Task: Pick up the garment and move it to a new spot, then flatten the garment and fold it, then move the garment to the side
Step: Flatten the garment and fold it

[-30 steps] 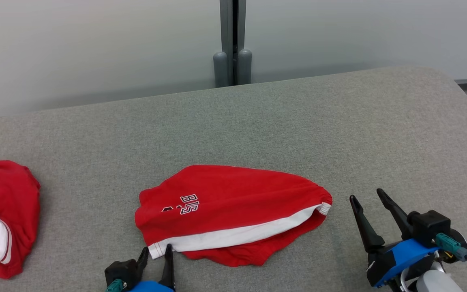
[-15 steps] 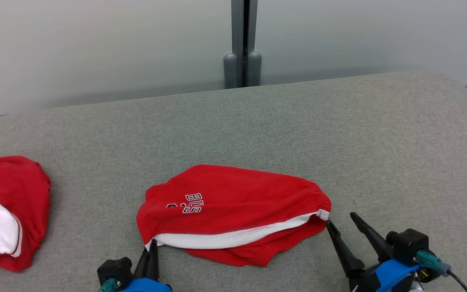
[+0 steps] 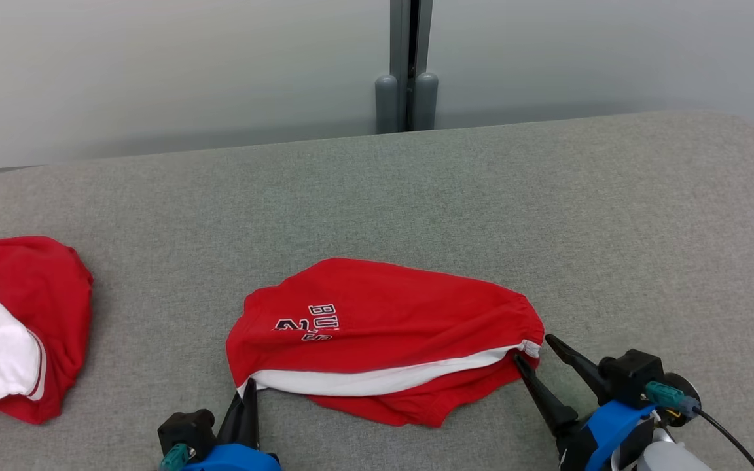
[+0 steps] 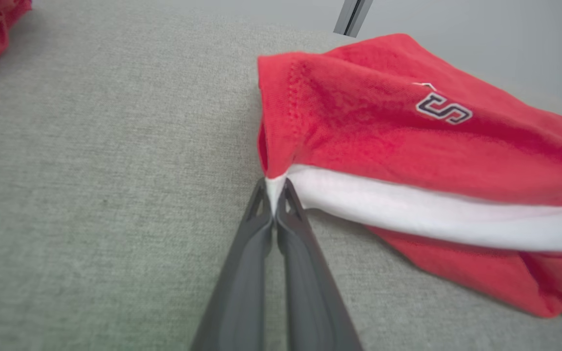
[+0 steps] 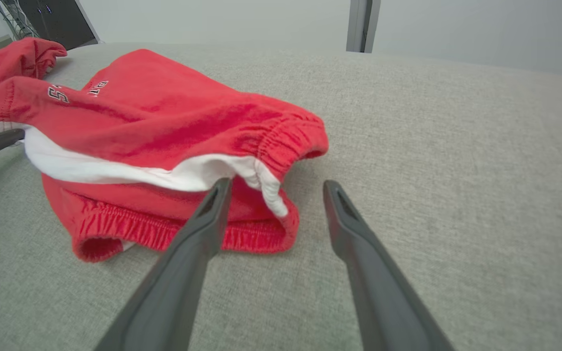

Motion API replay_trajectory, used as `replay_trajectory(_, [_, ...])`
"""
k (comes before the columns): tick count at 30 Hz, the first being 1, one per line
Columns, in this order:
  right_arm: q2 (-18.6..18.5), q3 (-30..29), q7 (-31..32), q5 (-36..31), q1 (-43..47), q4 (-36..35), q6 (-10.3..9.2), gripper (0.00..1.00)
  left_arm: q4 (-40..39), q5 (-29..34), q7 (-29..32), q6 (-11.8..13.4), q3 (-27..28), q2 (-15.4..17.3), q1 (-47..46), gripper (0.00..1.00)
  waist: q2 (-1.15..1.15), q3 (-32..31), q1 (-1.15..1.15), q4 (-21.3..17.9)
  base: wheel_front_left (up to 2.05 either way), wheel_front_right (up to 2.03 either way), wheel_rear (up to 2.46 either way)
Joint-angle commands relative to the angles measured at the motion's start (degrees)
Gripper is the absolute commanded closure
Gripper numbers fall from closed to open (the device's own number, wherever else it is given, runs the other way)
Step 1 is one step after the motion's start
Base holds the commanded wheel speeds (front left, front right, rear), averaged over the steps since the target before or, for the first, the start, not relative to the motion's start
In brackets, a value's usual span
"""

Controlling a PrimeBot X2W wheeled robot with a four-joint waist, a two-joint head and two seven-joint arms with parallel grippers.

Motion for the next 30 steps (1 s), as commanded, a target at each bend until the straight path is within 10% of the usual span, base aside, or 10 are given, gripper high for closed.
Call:
replay_trajectory(1, [-0.38, 0.84, 0.02, -0.21, -1.44, 0.67, 0.01, 0.52, -0.27, 0.01, -0.01, 0.01, -0.02, 0.11, -0.79, 1.00, 0.00, 0.39, 0.00, 0.49, 0.00, 0.00, 0.00])
replay_trajectory(6, [-0.29, 1.66, 0.02, 0.08, -2.23, 0.64, 0.01, 0.63, -0.44, 0.02, -0.01, -0.14, -0.01, 0.10, -1.03, 1.00, 0.00, 1.00, 0.00, 0.99, 0.00, 0.00, 0.00])
replay_trajectory(8, [-0.13, 2.12, 0.02, -0.01, -2.54, 0.95, 0.01, 1.00, -0.36, -0.01, -0.01, -0.24, -0.03, 0.10, -1.15, 1.00, 0.00, 1.13, 0.00, 1.10, 0.00, 0.00, 0.00])
replay_trajectory(17, [0.40, -0.23, 0.02, 2.27, -1.22, -2.95, 0.01, 1.00, -4.35, 4.08, -0.01, -1.67, 2.05, 0.13, -1.77, 1.00, 0.00, -3.62, 0.00, 1.71, 0.00, 0.00, 0.00])
replay_trajectory(30, [-4.85, -0.67, 0.02, 13.70, -10.80, -17.26, 0.01, 1.00, -17.29, 14.31, -0.07, -6.30, 6.54, 8.94, -15.43, 1.00, 0.00, -8.40, 0.00, 2.36, 0.00, 0.00, 0.00])
